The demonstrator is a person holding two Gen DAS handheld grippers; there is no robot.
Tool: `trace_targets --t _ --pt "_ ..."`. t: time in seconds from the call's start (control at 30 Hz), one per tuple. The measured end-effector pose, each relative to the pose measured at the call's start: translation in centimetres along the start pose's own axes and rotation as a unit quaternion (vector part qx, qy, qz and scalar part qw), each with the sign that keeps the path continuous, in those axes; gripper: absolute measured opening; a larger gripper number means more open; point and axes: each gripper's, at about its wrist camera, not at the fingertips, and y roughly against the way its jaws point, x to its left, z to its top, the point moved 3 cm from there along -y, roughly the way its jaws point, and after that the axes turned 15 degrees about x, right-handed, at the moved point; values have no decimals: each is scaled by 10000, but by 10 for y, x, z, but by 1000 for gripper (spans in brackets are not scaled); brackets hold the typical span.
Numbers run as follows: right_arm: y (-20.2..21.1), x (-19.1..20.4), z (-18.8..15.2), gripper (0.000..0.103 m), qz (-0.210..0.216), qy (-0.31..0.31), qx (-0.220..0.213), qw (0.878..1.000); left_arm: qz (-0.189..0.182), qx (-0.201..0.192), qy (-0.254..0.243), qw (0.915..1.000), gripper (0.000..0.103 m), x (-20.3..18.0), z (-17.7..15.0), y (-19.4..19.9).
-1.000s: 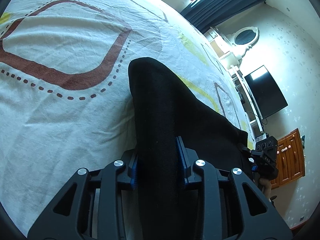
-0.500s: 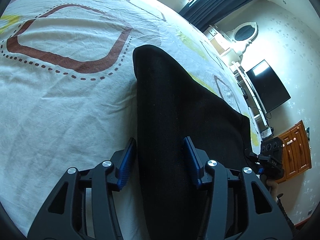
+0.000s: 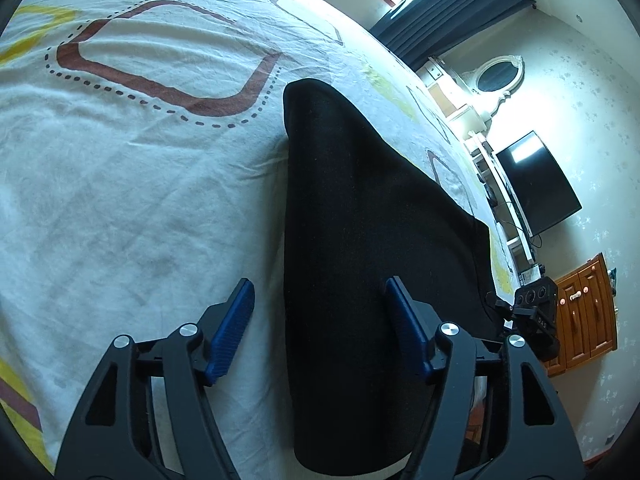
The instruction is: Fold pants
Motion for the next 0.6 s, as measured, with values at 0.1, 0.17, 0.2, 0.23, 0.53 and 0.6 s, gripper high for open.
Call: trace_targets --t 0.1,0.17,0.2,0.23,0.53,0.6 --pt "5 3 -11 68 -35 44 -1 10000 -76 -7 202 9998 81 4 -8 2" --pt "9 2 -20 73 -96 66 -32 9999 -51 -25 267 9996 91 4 -14 3" --pt "11 3 -24 74 -157 76 -36 9998 15 -27 254 9997 92 3 -17 3" --pt "12 4 -29 75 -230 86 -48 9997 141 -13 222 9997 93 0 -21 3" --pt "16 26 -68 86 -1716 258 -59 9848 1423 -105 61 9898 100 -31 -60 12" --pt "14 35 -75 86 -2281 347 -45 9730 1611 -116 112 9868 100 -37 -71 17"
